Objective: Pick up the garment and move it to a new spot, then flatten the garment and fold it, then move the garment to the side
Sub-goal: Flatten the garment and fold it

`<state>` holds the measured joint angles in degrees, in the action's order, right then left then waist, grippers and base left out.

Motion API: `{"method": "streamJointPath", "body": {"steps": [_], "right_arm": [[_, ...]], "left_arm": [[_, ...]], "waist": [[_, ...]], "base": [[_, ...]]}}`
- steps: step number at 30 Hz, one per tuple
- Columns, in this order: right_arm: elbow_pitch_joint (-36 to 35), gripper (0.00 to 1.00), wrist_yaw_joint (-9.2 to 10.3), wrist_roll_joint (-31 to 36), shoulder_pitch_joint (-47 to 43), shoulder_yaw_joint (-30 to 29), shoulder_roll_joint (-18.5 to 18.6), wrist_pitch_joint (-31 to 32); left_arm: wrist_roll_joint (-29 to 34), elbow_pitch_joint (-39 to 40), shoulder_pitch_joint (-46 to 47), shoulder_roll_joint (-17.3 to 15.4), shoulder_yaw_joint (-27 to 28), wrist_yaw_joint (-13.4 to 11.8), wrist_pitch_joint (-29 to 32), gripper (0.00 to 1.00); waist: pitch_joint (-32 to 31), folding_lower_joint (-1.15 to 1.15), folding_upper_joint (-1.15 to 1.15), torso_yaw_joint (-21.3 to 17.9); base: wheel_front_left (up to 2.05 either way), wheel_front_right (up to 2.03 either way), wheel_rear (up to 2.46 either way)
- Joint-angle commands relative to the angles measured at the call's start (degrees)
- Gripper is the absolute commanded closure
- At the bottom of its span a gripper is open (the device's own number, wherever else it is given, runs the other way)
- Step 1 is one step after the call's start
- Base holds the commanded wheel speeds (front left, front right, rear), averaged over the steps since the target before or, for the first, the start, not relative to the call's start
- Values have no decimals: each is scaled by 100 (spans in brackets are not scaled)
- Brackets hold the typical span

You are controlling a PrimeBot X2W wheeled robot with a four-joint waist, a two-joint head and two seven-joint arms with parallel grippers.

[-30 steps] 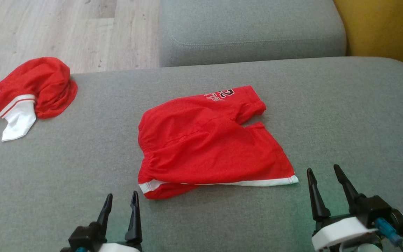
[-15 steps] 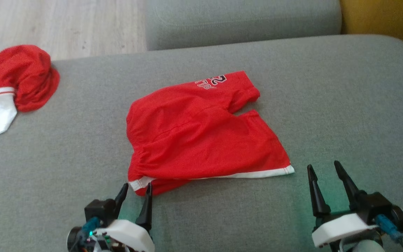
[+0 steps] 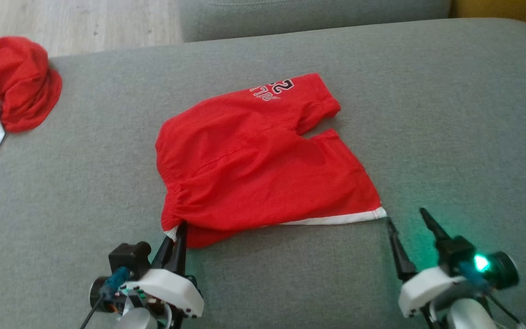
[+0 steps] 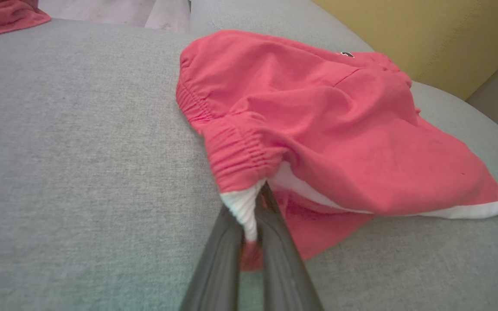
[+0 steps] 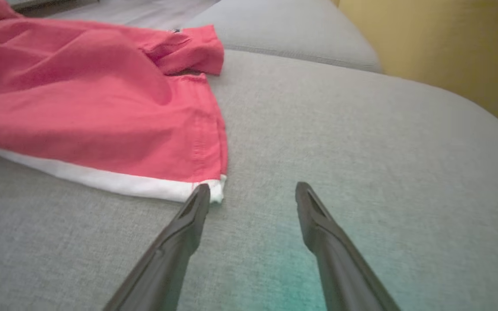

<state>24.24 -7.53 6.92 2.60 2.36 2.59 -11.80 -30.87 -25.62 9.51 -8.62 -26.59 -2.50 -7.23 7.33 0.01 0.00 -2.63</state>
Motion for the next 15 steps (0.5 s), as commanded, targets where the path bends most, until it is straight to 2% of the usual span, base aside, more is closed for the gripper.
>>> {"method": "streamJointPath", "body": {"steps": [1, 6, 15], "right_arm": [[13, 0, 4, 240, 357, 227, 29, 34], [478, 0, 4, 486, 615, 301, 29, 115], [1167, 1, 4, 255, 893, 511, 29, 318]], "left_arm": [[25, 168, 254, -39, 180, -11, -92, 100], [53, 223, 306, -29, 133, -11, -143, 100], [66, 262, 329, -6, 60, -23, -183, 100]], "waist": [[46, -1, 0, 72], [94, -1, 0, 199], [115, -1, 0, 303]], "base": [[0, 0, 0], [0, 0, 0], [0, 0, 0]]}}
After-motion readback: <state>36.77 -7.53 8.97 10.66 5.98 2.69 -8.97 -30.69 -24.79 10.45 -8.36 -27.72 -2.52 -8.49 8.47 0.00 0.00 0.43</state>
